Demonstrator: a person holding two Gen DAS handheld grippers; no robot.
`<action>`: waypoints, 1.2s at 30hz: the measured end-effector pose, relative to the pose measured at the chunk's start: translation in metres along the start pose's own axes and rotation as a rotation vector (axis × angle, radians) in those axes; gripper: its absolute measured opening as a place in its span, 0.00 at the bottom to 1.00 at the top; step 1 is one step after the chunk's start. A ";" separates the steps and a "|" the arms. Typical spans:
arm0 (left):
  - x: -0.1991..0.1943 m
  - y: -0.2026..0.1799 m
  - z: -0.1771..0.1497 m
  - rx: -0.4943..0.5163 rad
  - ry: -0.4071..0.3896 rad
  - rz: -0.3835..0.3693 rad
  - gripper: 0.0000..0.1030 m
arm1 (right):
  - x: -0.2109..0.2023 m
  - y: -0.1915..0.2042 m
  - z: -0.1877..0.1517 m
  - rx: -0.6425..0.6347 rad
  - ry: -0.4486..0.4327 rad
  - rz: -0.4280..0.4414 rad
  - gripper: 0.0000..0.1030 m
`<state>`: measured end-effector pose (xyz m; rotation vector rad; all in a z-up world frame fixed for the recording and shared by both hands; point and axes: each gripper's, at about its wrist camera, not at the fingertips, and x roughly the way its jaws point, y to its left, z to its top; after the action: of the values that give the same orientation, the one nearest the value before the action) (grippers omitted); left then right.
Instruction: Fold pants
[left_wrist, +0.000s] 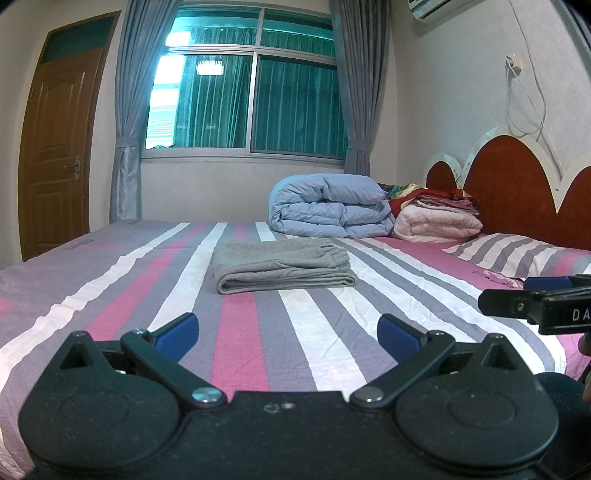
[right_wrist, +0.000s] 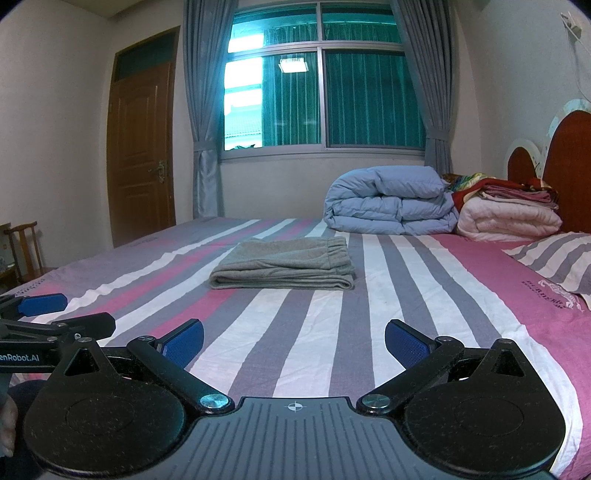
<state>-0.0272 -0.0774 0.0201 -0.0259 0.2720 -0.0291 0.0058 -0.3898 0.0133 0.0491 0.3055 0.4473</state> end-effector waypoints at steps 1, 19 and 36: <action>0.000 0.000 0.000 -0.001 -0.001 -0.003 0.94 | 0.000 0.001 0.000 0.000 0.000 0.000 1.00; 0.001 -0.005 0.002 0.007 0.003 -0.013 0.94 | 0.000 0.002 0.000 0.001 0.002 -0.002 1.00; 0.002 -0.005 0.004 -0.009 0.010 0.006 0.94 | -0.001 0.001 0.000 0.001 0.003 -0.002 1.00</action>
<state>-0.0246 -0.0826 0.0231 -0.0340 0.2823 -0.0217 0.0045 -0.3895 0.0132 0.0487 0.3087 0.4456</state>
